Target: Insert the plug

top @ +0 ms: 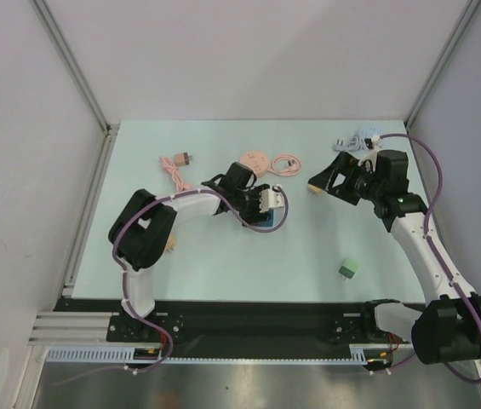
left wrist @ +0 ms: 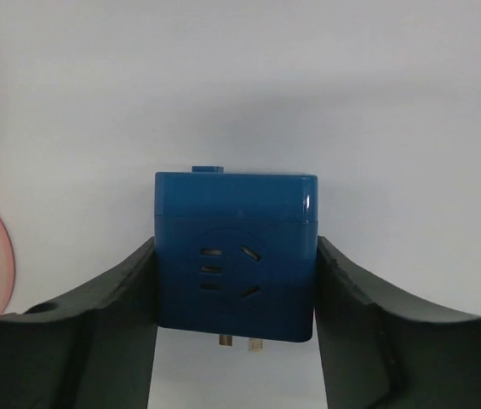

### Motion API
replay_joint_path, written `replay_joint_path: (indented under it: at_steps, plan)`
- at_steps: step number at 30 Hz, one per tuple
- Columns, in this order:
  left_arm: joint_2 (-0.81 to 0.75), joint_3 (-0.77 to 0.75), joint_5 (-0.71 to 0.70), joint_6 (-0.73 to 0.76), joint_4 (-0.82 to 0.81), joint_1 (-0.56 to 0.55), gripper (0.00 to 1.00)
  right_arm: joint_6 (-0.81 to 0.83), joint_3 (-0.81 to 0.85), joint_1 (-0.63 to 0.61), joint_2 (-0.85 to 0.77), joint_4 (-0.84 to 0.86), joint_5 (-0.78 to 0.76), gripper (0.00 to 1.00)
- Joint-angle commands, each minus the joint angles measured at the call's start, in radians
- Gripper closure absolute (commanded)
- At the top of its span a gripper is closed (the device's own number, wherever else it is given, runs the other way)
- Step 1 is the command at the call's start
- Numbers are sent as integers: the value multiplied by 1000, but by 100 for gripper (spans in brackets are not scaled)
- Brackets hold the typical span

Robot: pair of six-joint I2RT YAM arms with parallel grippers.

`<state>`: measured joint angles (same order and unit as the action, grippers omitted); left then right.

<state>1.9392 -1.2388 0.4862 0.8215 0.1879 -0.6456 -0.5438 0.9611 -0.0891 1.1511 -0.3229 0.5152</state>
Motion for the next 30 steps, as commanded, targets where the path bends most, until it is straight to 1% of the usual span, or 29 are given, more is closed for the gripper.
replay_joint_path:
  at_steps: [1, 3, 4, 5, 6, 7, 8, 9, 10, 11, 13, 14, 16, 17, 21, 26, 30]
  plan:
    - [4, -24, 57, 62, 4, 0, 43, -4, -4, 3, 9, 45, 20, 7]
    - [-17, -8, 63, 56, -22, 4, 64, -1, -12, 3, 9, 41, 22, 7]
    - [-57, 22, 69, 32, -65, 7, 80, -1, -24, 5, 6, 42, 26, 7]
    - [-93, 48, 74, 15, -99, 8, 86, -1, -30, 3, 6, 48, 37, 7]
    - [-130, 77, 75, -5, -140, 6, 97, -5, -39, 5, 6, 54, 46, 7]
    - [-216, 147, 77, -36, -184, 6, 100, -7, -54, 3, 4, 64, 61, 7]
    - [-261, 183, 77, -107, -306, 3, 100, -11, -68, 2, -2, 93, 98, 7]
    - [-299, 214, 83, -140, -350, 3, 100, -21, -82, -1, -10, 119, 118, 7]
    - [-377, 261, 98, -194, -411, 3, 100, -33, -96, -8, -17, 174, 152, 6]
    - [-406, 280, 104, -212, -427, -6, 100, -36, -108, -23, -30, 188, 161, 5]
    - [-469, 320, 104, -245, -449, -23, 100, -22, -98, -52, -24, 177, 151, 3]
    - [-526, 332, 83, -248, -449, -47, 100, -18, -75, -88, -5, 170, 149, 1]
    - [-577, 369, 57, -255, -453, -72, 100, -10, -47, -122, 13, 142, 157, 0]
    - [-626, 378, 40, -260, -453, -90, 100, -7, -30, -161, 19, 140, 163, 0]
    - [-730, 432, 40, -292, -479, -111, 100, -33, -21, -231, -7, 174, 167, 0]
    - [-783, 473, 40, -311, -490, -124, 100, -59, -4, -296, -19, 202, 158, 0]
    - [-803, 496, 31, -318, -501, -137, 100, -74, 8, -354, -18, 209, 114, 0]
